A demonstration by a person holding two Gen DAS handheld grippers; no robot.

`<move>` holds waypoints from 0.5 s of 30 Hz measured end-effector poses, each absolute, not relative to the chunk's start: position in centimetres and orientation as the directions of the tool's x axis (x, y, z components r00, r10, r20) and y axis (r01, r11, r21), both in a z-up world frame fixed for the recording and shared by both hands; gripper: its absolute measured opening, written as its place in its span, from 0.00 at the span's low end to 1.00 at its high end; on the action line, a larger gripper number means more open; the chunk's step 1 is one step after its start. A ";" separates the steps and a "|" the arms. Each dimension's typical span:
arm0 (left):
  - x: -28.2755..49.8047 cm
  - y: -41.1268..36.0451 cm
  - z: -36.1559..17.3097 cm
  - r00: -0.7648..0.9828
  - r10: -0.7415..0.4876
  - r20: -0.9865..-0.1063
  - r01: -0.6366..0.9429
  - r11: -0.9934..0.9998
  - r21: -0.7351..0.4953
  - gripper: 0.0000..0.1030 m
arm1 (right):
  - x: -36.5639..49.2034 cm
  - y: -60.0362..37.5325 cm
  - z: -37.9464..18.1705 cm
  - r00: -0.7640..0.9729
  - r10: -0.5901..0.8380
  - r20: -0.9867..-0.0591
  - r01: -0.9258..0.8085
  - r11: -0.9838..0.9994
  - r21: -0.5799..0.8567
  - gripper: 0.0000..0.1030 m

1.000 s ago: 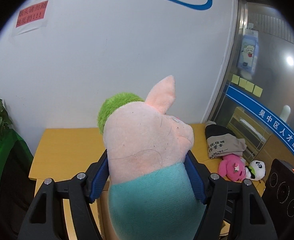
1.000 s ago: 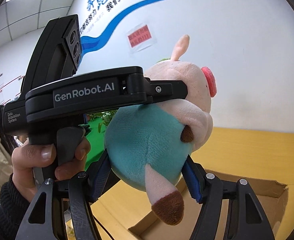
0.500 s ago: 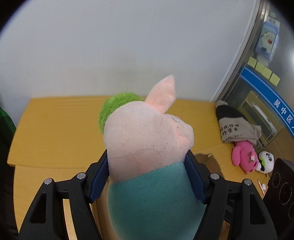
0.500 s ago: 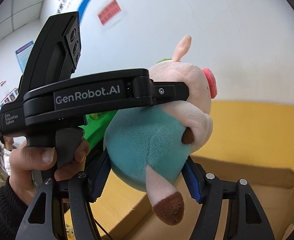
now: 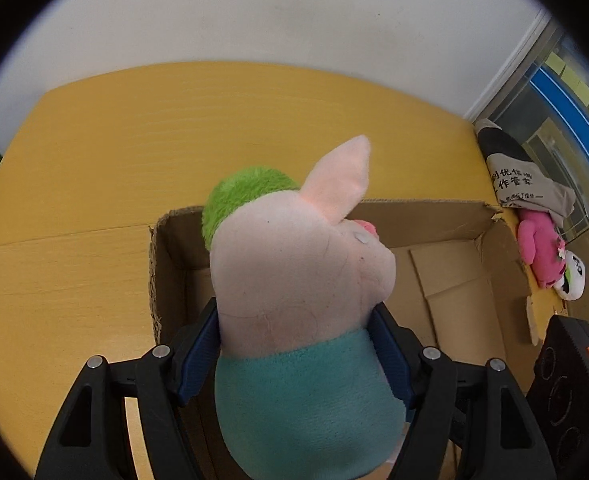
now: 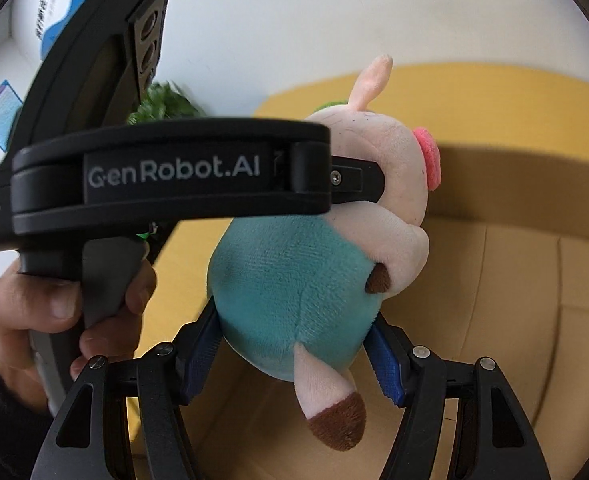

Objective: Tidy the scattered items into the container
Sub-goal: 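Lift the pig plush with the left gripper and carry it over the cardboard box, then lower the pig plush into the box and open the left gripper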

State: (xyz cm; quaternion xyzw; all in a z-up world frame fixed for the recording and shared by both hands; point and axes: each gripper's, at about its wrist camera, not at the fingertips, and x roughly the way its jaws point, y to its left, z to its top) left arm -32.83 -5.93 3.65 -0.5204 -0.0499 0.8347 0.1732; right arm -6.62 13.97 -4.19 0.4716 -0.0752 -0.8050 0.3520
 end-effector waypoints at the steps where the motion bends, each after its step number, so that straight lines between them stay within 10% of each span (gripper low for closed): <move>1: -32.9 -5.8 3.4 -0.392 0.333 -0.857 -0.242 -0.937 -0.253 0.72 | -6.3 14.2 -4.9 -0.307 -0.629 -0.714 0.495 -0.746 0.444 0.70; 15: -31.5 -7.1 2.1 -0.327 0.379 -0.866 -0.252 -0.918 -0.307 0.76 | 1.0 19.4 -6.4 -0.243 -0.599 -0.763 0.472 -0.761 0.446 0.73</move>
